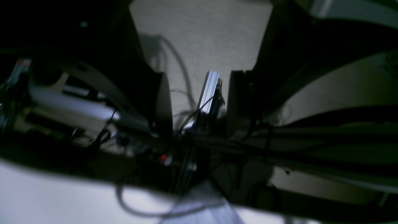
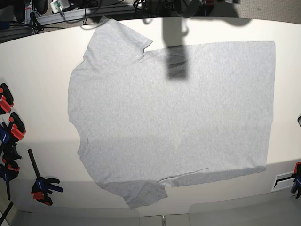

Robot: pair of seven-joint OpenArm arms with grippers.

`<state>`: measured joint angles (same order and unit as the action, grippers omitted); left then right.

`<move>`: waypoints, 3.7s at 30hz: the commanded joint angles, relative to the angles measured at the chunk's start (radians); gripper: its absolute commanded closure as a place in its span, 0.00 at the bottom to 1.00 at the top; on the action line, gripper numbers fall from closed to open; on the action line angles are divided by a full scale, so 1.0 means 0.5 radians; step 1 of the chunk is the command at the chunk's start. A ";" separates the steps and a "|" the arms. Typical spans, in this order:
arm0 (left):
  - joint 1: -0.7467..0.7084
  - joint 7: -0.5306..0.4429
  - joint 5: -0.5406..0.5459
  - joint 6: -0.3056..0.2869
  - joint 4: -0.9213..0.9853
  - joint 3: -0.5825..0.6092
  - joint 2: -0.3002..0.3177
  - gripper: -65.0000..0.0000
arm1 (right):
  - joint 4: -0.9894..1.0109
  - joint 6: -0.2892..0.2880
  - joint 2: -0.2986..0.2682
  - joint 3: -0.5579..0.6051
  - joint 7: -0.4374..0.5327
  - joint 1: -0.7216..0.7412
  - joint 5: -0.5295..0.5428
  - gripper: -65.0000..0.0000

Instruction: Fold the T-shirt properly

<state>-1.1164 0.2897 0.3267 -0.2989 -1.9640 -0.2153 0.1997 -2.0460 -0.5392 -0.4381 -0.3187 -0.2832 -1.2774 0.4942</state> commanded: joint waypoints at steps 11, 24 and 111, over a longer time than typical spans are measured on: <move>0.042 0.229 0.188 -0.017 -0.780 -0.249 0.049 0.53 | -0.501 -0.201 -0.052 -0.201 -0.082 0.100 0.024 0.58; 0.443 0.108 0.130 -0.053 -0.784 -0.249 0.028 0.53 | -0.538 -0.246 0.217 -0.200 -0.211 0.599 0.132 0.58; 0.943 -0.399 -1.984 0.295 1.183 0.564 1.220 0.53 | -0.538 -0.283 0.046 -0.175 -0.559 0.903 0.127 0.58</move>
<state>-0.6231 0.0467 -0.6746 -0.0463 -1.3983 0.0532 0.8070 -2.2990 -0.6739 -0.4068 -0.4011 -0.5880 -0.8223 0.5438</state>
